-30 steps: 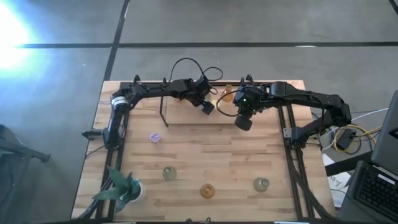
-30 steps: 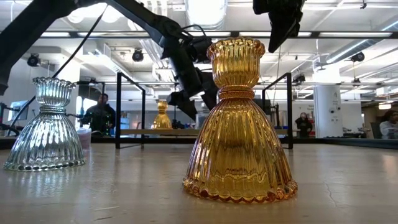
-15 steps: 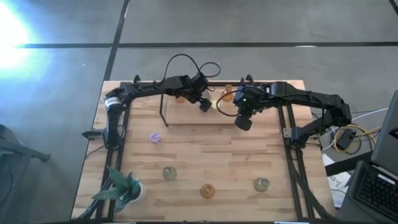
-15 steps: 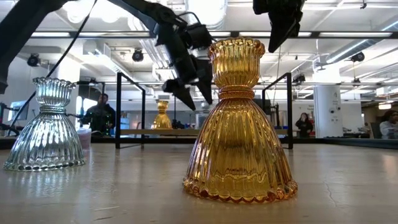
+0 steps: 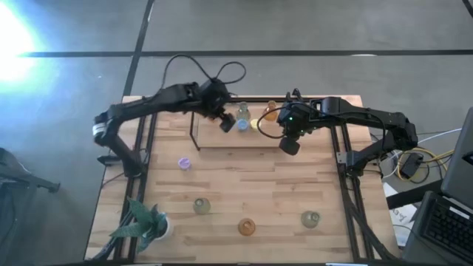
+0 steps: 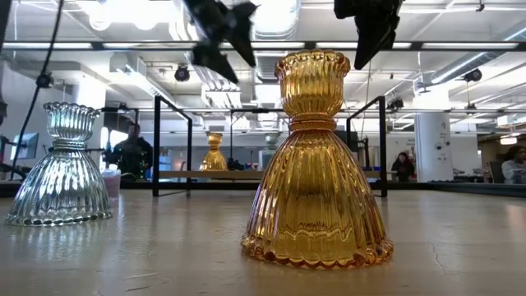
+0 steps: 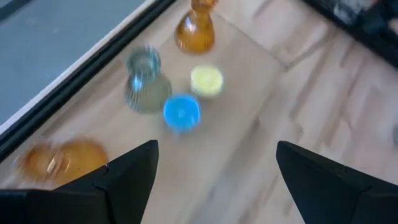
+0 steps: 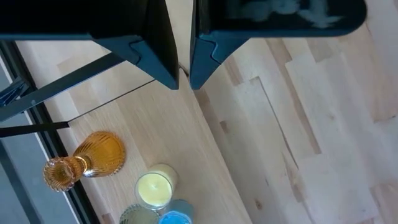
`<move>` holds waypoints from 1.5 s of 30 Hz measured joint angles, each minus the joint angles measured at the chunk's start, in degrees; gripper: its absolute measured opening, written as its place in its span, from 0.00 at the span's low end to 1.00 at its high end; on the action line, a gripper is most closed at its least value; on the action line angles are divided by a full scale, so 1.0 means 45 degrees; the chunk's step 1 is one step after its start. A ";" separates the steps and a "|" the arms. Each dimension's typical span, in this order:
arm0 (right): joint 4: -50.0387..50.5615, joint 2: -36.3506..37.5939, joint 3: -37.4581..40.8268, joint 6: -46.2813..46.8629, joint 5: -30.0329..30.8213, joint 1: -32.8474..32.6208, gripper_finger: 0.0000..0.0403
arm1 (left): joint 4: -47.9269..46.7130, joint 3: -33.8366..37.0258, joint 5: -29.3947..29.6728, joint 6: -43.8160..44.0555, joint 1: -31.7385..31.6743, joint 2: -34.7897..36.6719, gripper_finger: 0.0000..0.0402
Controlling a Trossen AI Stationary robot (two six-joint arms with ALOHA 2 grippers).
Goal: Pick & Place candle stick holders
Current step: Put the violet candle on the shelf
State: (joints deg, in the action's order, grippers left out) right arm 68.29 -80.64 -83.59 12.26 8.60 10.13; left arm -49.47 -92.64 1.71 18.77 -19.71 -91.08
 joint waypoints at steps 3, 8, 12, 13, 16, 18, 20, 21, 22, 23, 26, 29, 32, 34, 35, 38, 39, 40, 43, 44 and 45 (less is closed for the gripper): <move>-0.0033 0.0000 0.0000 -0.0164 0.0112 0.0000 0.08 | -0.1533 0.0000 0.0543 0.0182 0.0694 0.0881 0.82; -0.0131 0.0000 0.0000 -0.0284 0.0126 0.0005 0.08 | -0.4181 0.0015 0.1394 0.1350 0.1760 0.1987 0.81; -0.0194 0.0000 0.0000 -0.0290 0.0122 0.0005 0.08 | -0.6166 0.0015 0.1608 0.2319 0.2473 0.2463 0.81; -0.0193 0.0000 0.0000 -0.0332 0.0125 0.0005 0.08 | -0.6693 0.0015 0.1607 0.2571 0.2624 0.2527 0.81; -0.0206 0.0000 0.0000 -0.0482 0.0121 0.0005 0.08 | -0.8147 0.0025 0.1604 0.3327 0.3046 0.2571 0.80; -0.0219 0.0000 0.0000 -0.0546 0.0121 0.0006 0.08 | -0.8839 0.0098 0.1604 0.3580 0.3286 0.2566 0.80; -0.0251 0.0000 0.0000 -0.0581 0.0121 0.0015 0.08 | -0.8946 0.0328 0.1595 0.3676 0.3548 0.2562 0.80; -0.0268 -0.0005 0.0000 -0.0580 0.0121 0.0014 0.08 | -0.8892 0.0495 0.1597 0.3647 0.3698 0.2562 0.80; -0.0267 -0.0005 0.0000 -0.0558 0.0121 0.0012 0.08 | -0.8860 0.0694 0.1586 0.3504 0.3862 0.2564 0.80; -0.0272 -0.0003 0.0000 -0.0532 0.0116 0.0012 0.08 | -0.8845 0.0948 0.1569 0.3390 0.4042 0.2606 0.80; -0.0282 -0.0005 0.0000 -0.0528 0.0107 0.0010 0.08 | -0.8313 0.1974 0.1566 0.3133 0.4547 0.2935 0.80; -0.0295 -0.0005 0.0000 -0.0484 0.0097 0.0010 0.08 | -0.7079 0.3224 0.1531 0.3281 0.4957 0.3522 0.80; -0.0311 -0.0005 0.0000 -0.0488 0.0097 0.0010 0.08 | -0.6384 0.4324 0.1520 0.3862 0.5150 0.4160 0.80; -0.0321 -0.0005 0.0000 -0.0530 0.0097 0.0010 0.08 | -0.6311 0.4962 0.1558 0.4277 0.5154 0.4568 0.80; -0.0321 -0.0005 0.0000 -0.0532 0.0092 0.0010 0.08 | -0.6325 0.5262 0.1560 0.4504 0.5154 0.4740 0.80; -0.0325 -0.0005 0.0000 -0.0522 0.0092 0.0010 0.08 | -0.6119 0.6141 0.1549 0.5283 0.5154 0.5248 0.80; -0.0325 -0.0005 0.0000 -0.0504 0.0092 0.0010 0.08 | -0.5962 0.6398 0.1510 0.5573 0.5154 0.5400 0.80; -0.0325 -0.0005 0.0000 -0.0498 0.0092 0.0010 0.08 | -0.5718 0.6649 0.1449 0.5852 0.5154 0.5529 0.80; -0.0339 -0.0005 0.0000 -0.0493 0.0083 0.0010 0.08 | -0.4707 0.7187 0.1410 0.6371 0.5154 0.5782 0.80; -0.0348 -0.0005 0.0000 -0.0493 0.0083 0.0010 0.08 | -0.4360 0.7341 0.1410 0.6508 0.5154 0.5847 0.80; -0.0362 -0.0005 0.0000 -0.0493 0.0083 0.0010 0.08 | -0.4015 0.7483 0.1419 0.6693 0.5154 0.5885 0.80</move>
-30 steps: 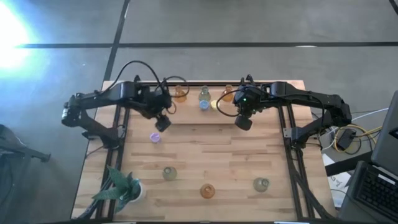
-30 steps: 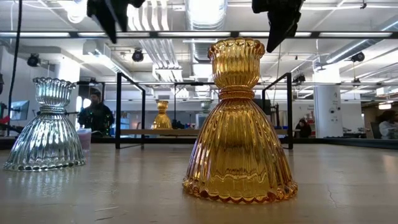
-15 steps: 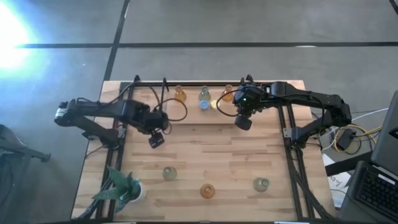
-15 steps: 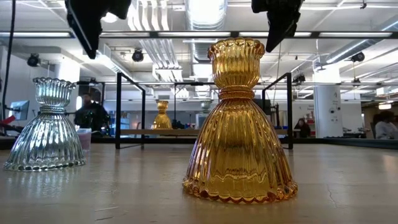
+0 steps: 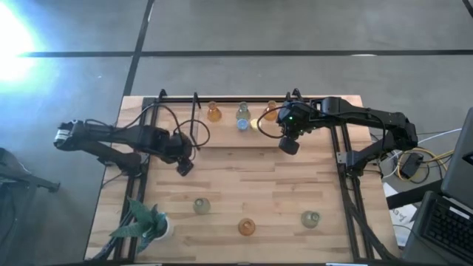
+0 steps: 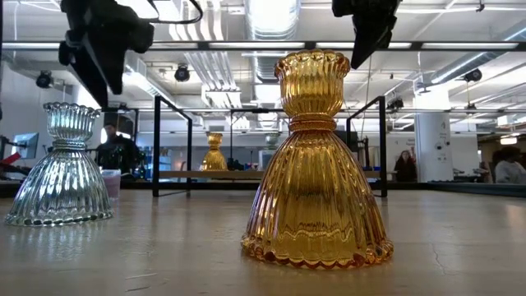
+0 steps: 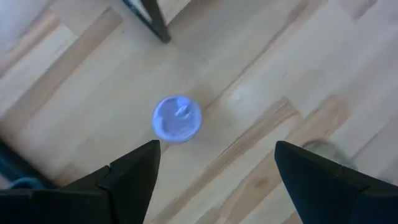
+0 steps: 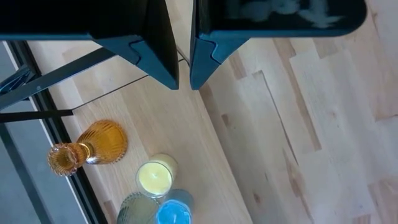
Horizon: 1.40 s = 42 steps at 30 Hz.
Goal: Pick & Place candle stick holders
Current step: Put the violet candle on the shelf
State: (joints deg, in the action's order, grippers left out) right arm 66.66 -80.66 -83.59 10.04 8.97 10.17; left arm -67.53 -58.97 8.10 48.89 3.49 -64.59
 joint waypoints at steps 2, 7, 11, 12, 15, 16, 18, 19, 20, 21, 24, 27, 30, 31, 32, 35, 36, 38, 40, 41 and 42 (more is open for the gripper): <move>-0.0007 0.0000 0.0000 0.0006 -0.0001 0.0000 0.08 | 0.0600 0.0261 0.0330 0.0485 -0.0010 0.0048 0.80; -0.0012 0.0000 0.0000 0.0162 -0.0042 -0.0010 0.08 | 0.0829 0.0763 0.1049 0.1565 -0.0113 -0.0063 0.80; -0.0019 0.0000 0.0000 0.0199 -0.0042 -0.0010 0.08 | 0.0780 0.1303 0.0401 0.1906 -0.0251 -0.0189 0.80; -0.0027 0.0000 0.0000 0.0204 -0.0042 -0.0010 0.08 | 0.0764 0.1436 0.0377 0.1891 -0.0248 -0.0230 0.80; -0.0031 -0.0010 0.0000 0.0204 -0.0044 -0.0010 0.08 | 0.0897 0.1800 0.0286 0.1823 -0.0322 -0.0318 0.80; -0.0031 -0.0010 0.0000 0.0204 -0.0044 -0.0010 0.08 | 0.1000 0.1928 0.0277 0.1821 -0.0335 -0.0344 0.80; -0.0031 -0.0015 0.0000 0.0204 -0.0044 -0.0010 0.08 | 0.1152 0.2188 0.0152 0.1813 -0.0358 -0.0423 0.80; -0.0035 -0.0015 0.0000 0.0204 -0.0044 -0.0010 0.08 | 0.1168 0.2284 0.0084 0.1809 -0.0364 -0.0466 0.80; -0.0036 -0.0015 0.0000 0.0204 -0.0042 -0.0010 0.08 | 0.1237 0.2389 0.0045 0.1814 -0.0364 -0.0518 0.80; -0.0031 -0.0015 0.0000 0.0204 -0.0044 -0.0010 0.08 | 0.1293 0.2469 -0.0036 0.1807 -0.0366 -0.0557 0.80; -0.0031 -0.0015 0.0000 0.0153 -0.0044 -0.0010 0.08 | 0.1635 0.2744 -0.0297 0.1698 -0.0475 -0.0655 0.80; -0.0031 -0.0015 0.0000 0.0106 -0.0044 -0.0005 0.08 | 0.2295 0.3049 -0.1067 0.1412 -0.0857 -0.0710 0.80; -0.0031 -0.0015 0.0000 0.0107 -0.0046 -0.0010 0.08 | 0.3103 0.3360 -0.1493 0.1064 -0.1251 -0.0715 0.82; -0.0030 -0.0015 0.0000 0.0115 -0.0065 -0.0010 0.08 | 0.3279 0.3440 -0.1702 0.0976 -0.1404 -0.0715 0.83; -0.0020 -0.0015 -0.0001 0.0167 -0.0101 -0.0010 0.08 | 0.3364 0.3505 -0.2015 0.0836 -0.1556 -0.0710 0.84; -0.0021 -0.0015 -0.0019 0.0369 -0.0121 -0.0010 0.08 | 0.3327 0.3628 -0.2579 0.0441 -0.1819 -0.0632 0.85; -0.0017 -0.0015 -0.0019 0.0384 -0.0121 -0.0010 0.08 | 0.3341 0.3630 -0.2564 0.0345 -0.1862 -0.0615 0.85; -0.0017 -0.0015 -0.0019 0.0384 -0.0121 -0.0009 0.08 | 0.3308 0.3603 -0.2532 0.0195 -0.1958 -0.0608 0.85; -0.0017 -0.0015 -0.0019 0.0403 -0.0121 -0.0010 0.08 | 0.3304 0.3535 -0.2274 0.0151 -0.1987 -0.0607 0.85; -0.0017 -0.0015 -0.0027 0.0408 -0.0120 -0.0010 0.08 | 0.3290 0.3514 -0.2110 0.0155 -0.1991 -0.0599 0.85; -0.0024 -0.0015 -0.0034 0.0400 -0.0119 -0.0005 0.08 | 0.3247 0.3499 -0.1941 0.0145 -0.1991 -0.0598 0.85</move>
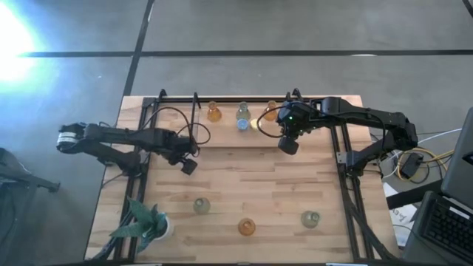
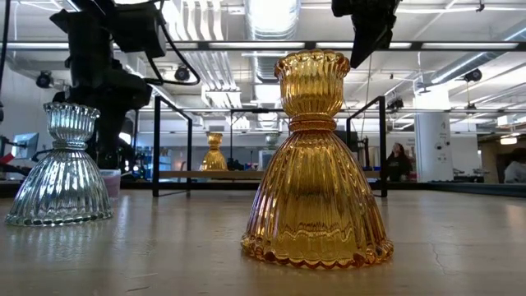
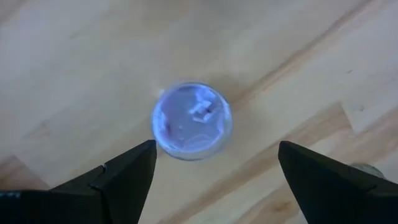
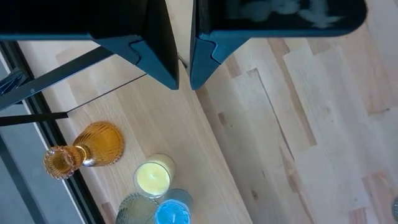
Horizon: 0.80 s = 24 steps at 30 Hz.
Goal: Pick & Place candle stick holders
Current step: Put the violet candle on the shelf
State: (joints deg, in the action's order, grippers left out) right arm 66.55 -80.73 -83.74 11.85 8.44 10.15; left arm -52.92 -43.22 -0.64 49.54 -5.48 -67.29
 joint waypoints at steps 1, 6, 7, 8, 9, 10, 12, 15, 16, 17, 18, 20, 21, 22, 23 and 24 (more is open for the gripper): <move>0.0000 0.0000 -0.0005 -0.0007 0.0002 0.0000 0.08 | -0.0020 -0.0001 0.0101 -0.0008 0.0000 0.0000 0.85; 0.0003 0.0000 -0.0005 -0.0046 0.0007 0.0010 0.08 | -0.0474 0.0116 0.0385 -0.0032 -0.0010 -0.0005 0.85; 0.0003 0.0000 -0.0005 -0.0047 0.0012 0.0010 0.08 | -0.0583 0.0116 0.0464 -0.0034 -0.0014 -0.0005 0.85; -0.0001 0.0000 -0.0005 -0.0051 0.0012 0.0010 0.08 | -0.0650 0.0116 0.0503 -0.0048 -0.0024 -0.0009 0.85; 0.0003 0.0000 -0.0005 -0.0051 0.0012 0.0010 0.08 | -0.0671 0.0116 0.0502 -0.0103 -0.0024 -0.0014 0.85; 0.0003 0.0000 -0.0005 -0.0051 0.0012 0.0010 0.08 | -0.0667 0.0116 0.0502 -0.0133 -0.0024 -0.0015 0.85; 0.0003 0.0000 -0.0005 -0.0051 0.0012 0.0010 0.08 | -0.0667 0.0116 0.0517 -0.0141 -0.0024 -0.0015 0.85; 0.0003 0.0000 -0.0005 -0.0026 0.0012 -0.0002 0.08 | -0.0656 0.0116 0.0783 -0.0149 -0.0024 -0.0015 0.85; 0.0000 0.0000 -0.0005 -0.0026 0.0012 -0.0005 0.08 | -0.0640 0.0116 0.0903 -0.0151 -0.0024 -0.0015 0.85; -0.0001 0.0000 -0.0005 -0.0026 0.0012 -0.0005 0.08 | -0.0592 0.0116 0.0969 -0.0155 -0.0024 -0.0015 0.85; 0.0002 0.0000 -0.0005 -0.0026 0.0012 -0.0005 0.08 | -0.0560 0.0116 0.1007 -0.0164 -0.0024 -0.0015 0.86; 0.0003 0.0000 -0.0005 -0.0031 0.0012 -0.0005 0.08 | -0.0519 0.0116 0.1051 -0.0340 -0.0024 -0.0015 0.86; 0.0003 0.0000 -0.0005 -0.0048 0.0012 -0.0001 0.08 | -0.0446 0.0116 0.1083 -0.0434 -0.0024 -0.0015 0.86; 0.0003 0.0000 -0.0005 -0.0056 0.0015 0.0000 0.08 | -0.0404 0.0128 0.1115 -0.0566 -0.0024 -0.0015 0.86; 0.0003 0.0000 -0.0005 -0.0058 0.0012 0.0000 0.08 | -0.0324 0.0185 0.1137 -0.0717 -0.0024 -0.0015 0.86; 0.0003 0.0000 -0.0005 -0.0056 0.0014 0.0000 0.08 | -0.0212 0.0260 0.1135 -0.0797 -0.0024 -0.0015 0.86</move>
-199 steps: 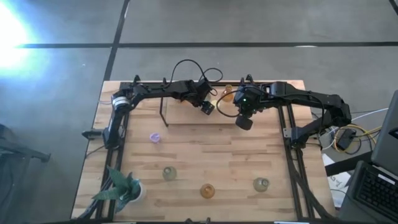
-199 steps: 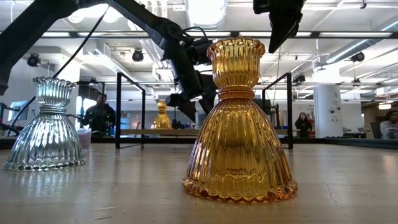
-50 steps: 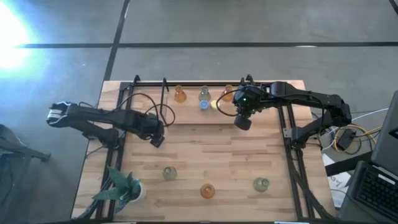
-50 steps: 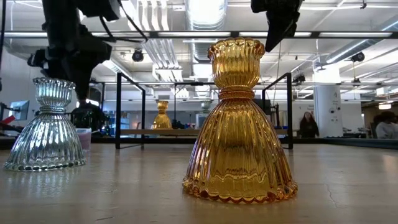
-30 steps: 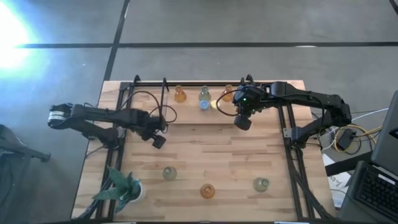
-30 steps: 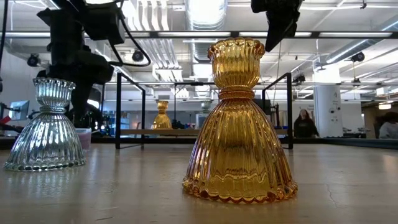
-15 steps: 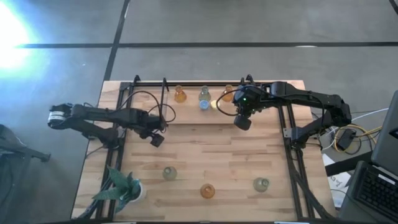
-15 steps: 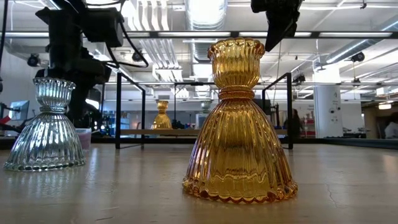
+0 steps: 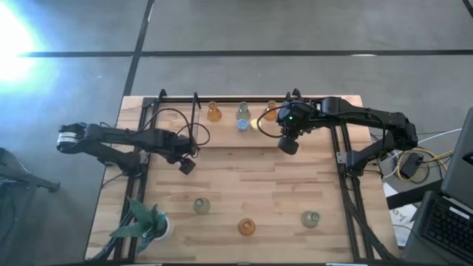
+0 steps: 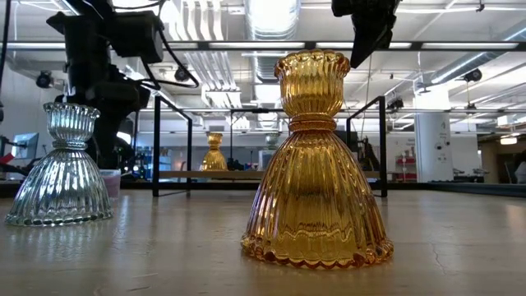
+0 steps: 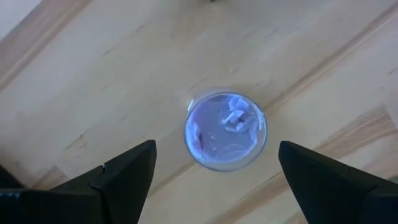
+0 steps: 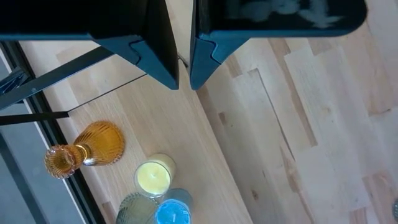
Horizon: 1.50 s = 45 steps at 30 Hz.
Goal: Pick & Place candle stick holders
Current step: Put the violet candle on the shelf
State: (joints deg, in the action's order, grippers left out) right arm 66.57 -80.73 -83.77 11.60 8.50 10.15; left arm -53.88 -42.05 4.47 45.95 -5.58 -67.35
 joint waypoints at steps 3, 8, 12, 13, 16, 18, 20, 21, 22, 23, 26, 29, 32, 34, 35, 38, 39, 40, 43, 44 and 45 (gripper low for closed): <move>0.0000 0.0000 0.0000 -0.0005 -0.0002 0.0000 0.08 | 0.0424 0.0241 0.0000 -0.0221 0.0000 -0.0023 0.86; -0.0005 0.0000 0.0000 -0.0009 0.0003 0.0000 0.08 | 0.1172 0.0615 -0.0192 -0.0313 0.0000 -0.0286 0.86; -0.0008 0.0000 0.0000 -0.0010 0.0003 0.0000 0.08 | 0.1885 0.0966 -0.0214 -0.0431 0.0000 -0.0484 0.86; -0.0005 0.0000 0.0000 -0.0010 0.0003 0.0000 0.08 | 0.2119 0.1068 -0.0223 -0.0488 0.0000 -0.0538 0.86; -0.0010 0.0000 0.0000 -0.0058 0.0003 0.0005 0.08 | 0.2417 0.1278 -0.0535 -0.0565 0.0000 -0.0815 0.86; -0.0005 0.0000 0.0000 -0.0058 0.0003 0.0008 0.08 | 0.2397 0.1313 -0.0532 -0.0580 0.0000 -0.1091 0.86; -0.0005 0.0000 0.0000 -0.0063 0.0003 0.0005 0.08 | 0.2437 0.1320 -0.0529 -0.0629 0.0000 -0.1362 0.86; -0.0005 0.0000 0.0000 -0.0059 0.0003 0.0005 0.08 | 0.2475 0.1328 -0.0525 -0.0645 -0.0001 -0.1504 0.86; -0.0010 0.0000 0.0000 -0.0061 0.0003 0.0005 0.08 | 0.2571 0.1328 -0.0529 -0.0687 -0.0010 -0.1630 0.86; -0.0005 0.0000 0.0000 -0.0063 0.0003 0.0005 0.08 | 0.2703 0.1328 -0.0529 -0.0740 -0.0010 -0.1758 0.86; -0.0005 0.0000 0.0000 -0.0059 0.0004 0.0005 0.08 | 0.2996 0.1328 -0.0527 -0.0877 -0.0010 -0.2121 0.86; -0.0005 0.0000 0.0000 -0.0061 0.0008 0.0005 0.08 | 0.3086 0.1317 -0.0520 -0.0922 -0.0010 -0.2402 0.86; -0.0005 0.0000 0.0000 -0.0066 0.0008 0.0005 0.08 | 0.3091 0.1294 -0.0497 -0.0907 -0.0010 -0.2543 0.85; -0.0005 0.0004 0.0000 -0.0197 0.0008 0.0005 0.08 | 0.3088 0.1289 -0.0483 -0.0911 -0.0010 -0.2568 0.85; -0.0005 0.0001 0.0000 -0.0248 0.0008 0.0005 0.08 | 0.3086 0.1289 -0.0481 -0.0917 -0.0010 -0.2559 0.84; -0.0012 0.0005 0.0000 -0.0294 0.0011 0.0005 0.08 | 0.3075 0.1296 -0.0428 -0.0846 -0.0010 -0.2550 0.79; -0.0019 0.0003 0.0000 -0.0291 0.0013 0.0005 0.08 | 0.3072 0.1300 -0.0387 -0.0784 -0.0005 -0.2550 0.77; -0.0024 0.0005 0.0000 -0.0291 0.0013 0.0005 0.08 | 0.3076 0.1304 -0.0330 -0.0681 0.0002 -0.2554 0.75; -0.0030 0.0005 0.0000 -0.0403 0.0013 0.0005 0.08 | 0.3119 0.1304 -0.0155 -0.0426 0.0005 -0.2560 0.67; -0.0035 0.0005 0.0000 -0.0480 0.0013 0.0005 0.08 | 0.3125 0.1304 -0.0143 -0.0371 0.0005 -0.2560 0.64; -0.0052 0.0005 0.0000 -0.0533 0.0013 0.0000 0.08 | 0.3125 0.1304 -0.0131 -0.0318 0.0005 -0.2560 0.62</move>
State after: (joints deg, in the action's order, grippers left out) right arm 66.33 -80.71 -83.77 9.20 8.56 10.15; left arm -39.81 -36.18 3.88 44.52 -5.56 -78.87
